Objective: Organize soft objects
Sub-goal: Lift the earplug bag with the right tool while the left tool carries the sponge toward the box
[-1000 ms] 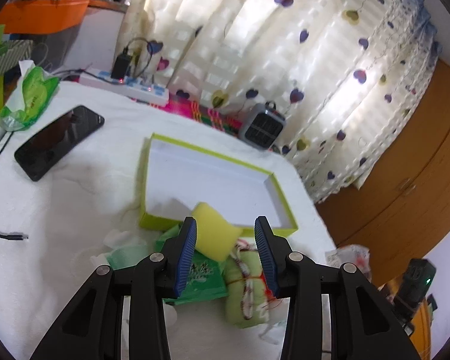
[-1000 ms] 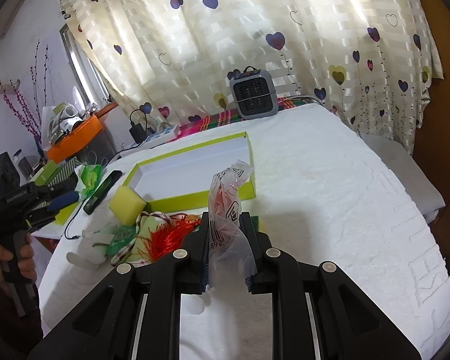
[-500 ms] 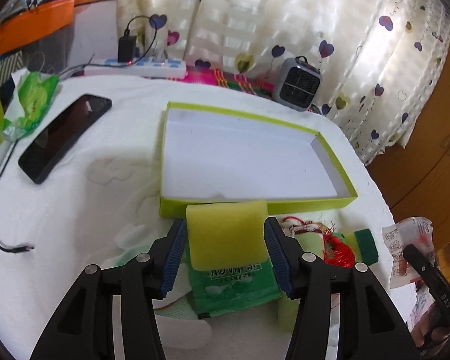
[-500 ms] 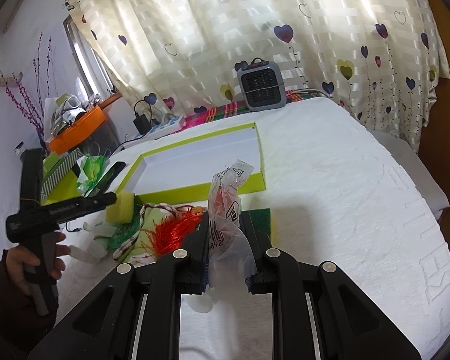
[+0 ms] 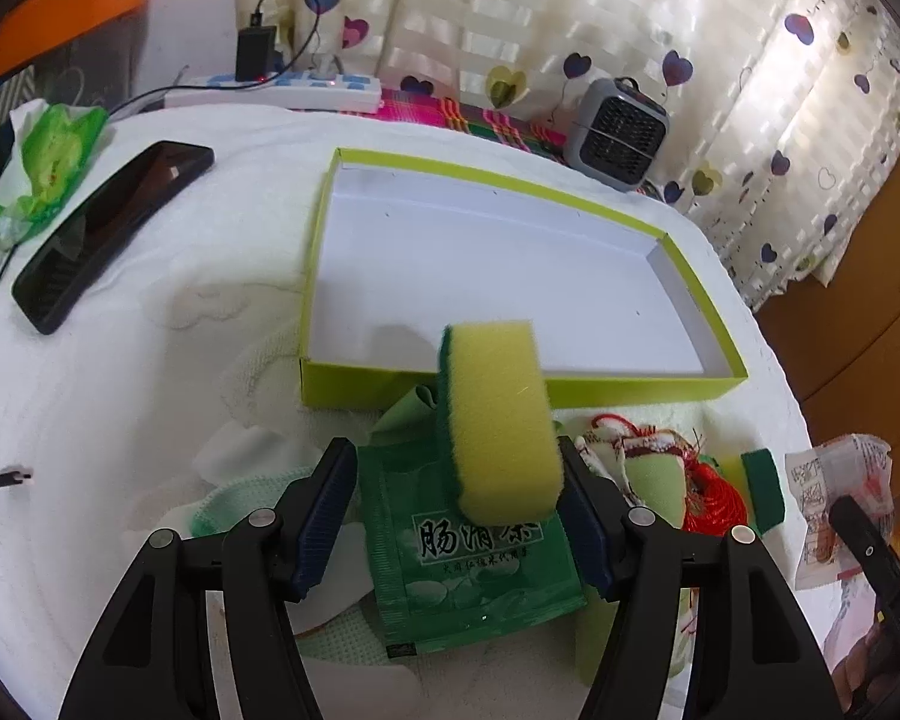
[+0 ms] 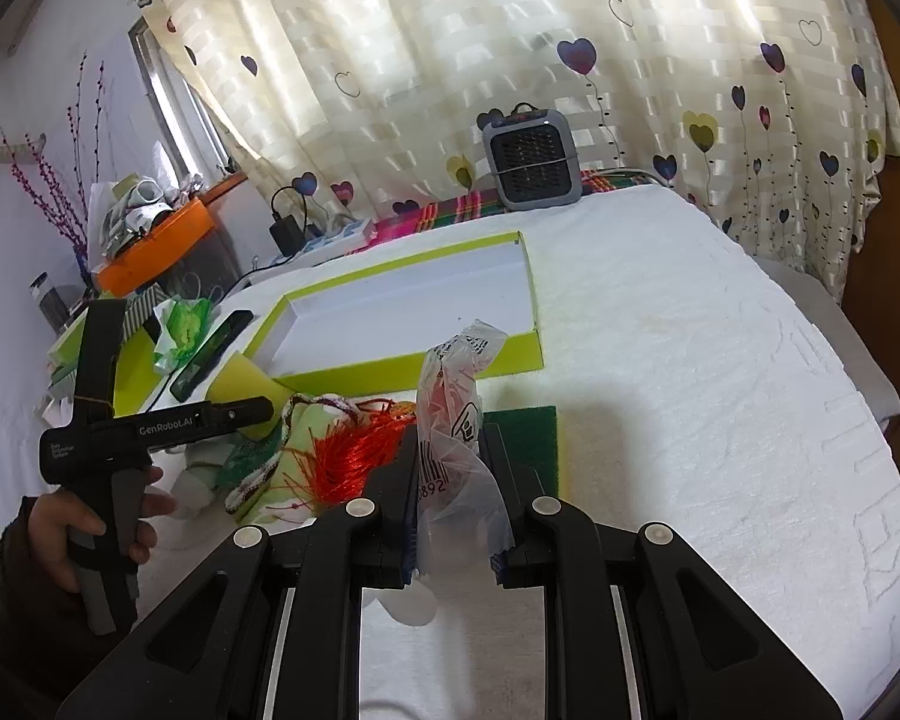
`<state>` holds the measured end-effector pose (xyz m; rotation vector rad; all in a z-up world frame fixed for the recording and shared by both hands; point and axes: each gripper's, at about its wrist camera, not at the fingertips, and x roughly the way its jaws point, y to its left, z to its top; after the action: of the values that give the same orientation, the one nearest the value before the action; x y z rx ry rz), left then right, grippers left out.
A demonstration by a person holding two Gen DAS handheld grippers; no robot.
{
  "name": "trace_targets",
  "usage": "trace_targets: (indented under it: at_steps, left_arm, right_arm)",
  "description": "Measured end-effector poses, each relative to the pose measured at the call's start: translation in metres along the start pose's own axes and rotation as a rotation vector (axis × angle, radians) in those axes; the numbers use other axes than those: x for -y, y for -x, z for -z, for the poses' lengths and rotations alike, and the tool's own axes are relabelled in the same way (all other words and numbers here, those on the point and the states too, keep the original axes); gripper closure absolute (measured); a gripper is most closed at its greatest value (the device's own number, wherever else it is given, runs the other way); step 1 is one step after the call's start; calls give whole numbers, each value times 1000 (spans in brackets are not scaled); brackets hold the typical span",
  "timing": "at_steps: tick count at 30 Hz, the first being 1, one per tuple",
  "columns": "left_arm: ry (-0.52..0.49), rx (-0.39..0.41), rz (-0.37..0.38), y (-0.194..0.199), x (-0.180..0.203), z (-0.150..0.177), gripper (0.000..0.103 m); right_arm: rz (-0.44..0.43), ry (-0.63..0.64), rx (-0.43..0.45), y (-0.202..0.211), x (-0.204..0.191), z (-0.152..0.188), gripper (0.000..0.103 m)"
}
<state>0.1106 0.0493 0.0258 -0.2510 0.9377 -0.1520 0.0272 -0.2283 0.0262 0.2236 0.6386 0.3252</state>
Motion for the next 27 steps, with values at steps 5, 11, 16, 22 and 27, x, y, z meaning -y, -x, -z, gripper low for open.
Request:
trace_targets:
  at_steps: [5,11,16,22,27]
  left_arm:
    - [34,6,1,2,-3,0,39]
    - [14,78,-9,17,1,-1,55]
    - [18,72,4,17,1,-1,63]
    - [20,103,0,25,1,0,71]
    - [24,134,11,37,-2,-3,73]
  right_arm:
    - [2,-2,-8,-3,-1,2,85]
    - [1,-3,-15,-4,1,2,85]
    - [-1,-1,-16,-4,0,3,85]
    - [-1,0,-14,-4,-1,3,85]
    - [-5,9,-5,-1,-4,1,85]
